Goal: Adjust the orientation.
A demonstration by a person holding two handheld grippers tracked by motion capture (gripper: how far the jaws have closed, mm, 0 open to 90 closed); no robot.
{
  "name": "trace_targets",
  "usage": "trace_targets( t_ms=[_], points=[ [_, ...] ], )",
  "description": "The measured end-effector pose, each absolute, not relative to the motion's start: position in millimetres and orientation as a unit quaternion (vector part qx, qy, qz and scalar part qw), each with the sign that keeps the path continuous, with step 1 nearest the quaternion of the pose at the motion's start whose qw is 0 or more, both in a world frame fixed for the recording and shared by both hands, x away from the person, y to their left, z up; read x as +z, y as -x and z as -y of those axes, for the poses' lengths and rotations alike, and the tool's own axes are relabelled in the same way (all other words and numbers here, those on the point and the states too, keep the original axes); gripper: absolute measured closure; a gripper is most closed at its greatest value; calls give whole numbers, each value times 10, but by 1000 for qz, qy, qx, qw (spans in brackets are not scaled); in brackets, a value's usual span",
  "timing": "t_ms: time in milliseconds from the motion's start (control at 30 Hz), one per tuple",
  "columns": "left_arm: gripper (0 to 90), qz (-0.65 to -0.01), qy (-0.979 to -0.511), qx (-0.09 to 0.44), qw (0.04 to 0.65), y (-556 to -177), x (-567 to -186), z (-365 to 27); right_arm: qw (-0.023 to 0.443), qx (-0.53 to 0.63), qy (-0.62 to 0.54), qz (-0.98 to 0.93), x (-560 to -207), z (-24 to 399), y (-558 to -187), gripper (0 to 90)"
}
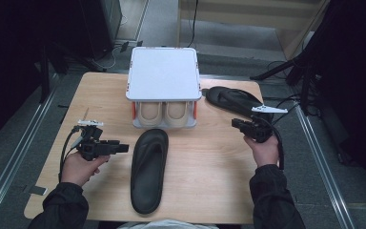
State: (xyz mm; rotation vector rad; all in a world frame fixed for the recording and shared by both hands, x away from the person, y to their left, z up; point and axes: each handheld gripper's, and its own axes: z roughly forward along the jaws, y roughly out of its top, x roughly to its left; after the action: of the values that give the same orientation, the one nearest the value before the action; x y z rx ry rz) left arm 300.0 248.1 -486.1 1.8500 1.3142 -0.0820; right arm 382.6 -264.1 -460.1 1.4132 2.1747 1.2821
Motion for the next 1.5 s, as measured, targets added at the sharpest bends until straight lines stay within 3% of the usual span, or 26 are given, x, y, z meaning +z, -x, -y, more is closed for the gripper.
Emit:
trace_targets(
  t_ms=[67,833,1167,1500],
  points=[
    [398,-523,-743,-27,417,-2999,-4861,-2471,124,439,-491,-742,-4634,2691,-3894,900],
    [402,-536,-743,-15,401,-2913,-4883,-2544,125,395,-568,-711,-4852,3275,-4827,900],
    [395,-538,-732,2,419,-2781,-4857,-2620,143,364,-580,-715,-4939,3303,-5022,900],
    [392,-544,-734,3,408,-2796,-4875,-2635,115,347,-583,-726,-5000,3262,-5030,900]
  ],
)
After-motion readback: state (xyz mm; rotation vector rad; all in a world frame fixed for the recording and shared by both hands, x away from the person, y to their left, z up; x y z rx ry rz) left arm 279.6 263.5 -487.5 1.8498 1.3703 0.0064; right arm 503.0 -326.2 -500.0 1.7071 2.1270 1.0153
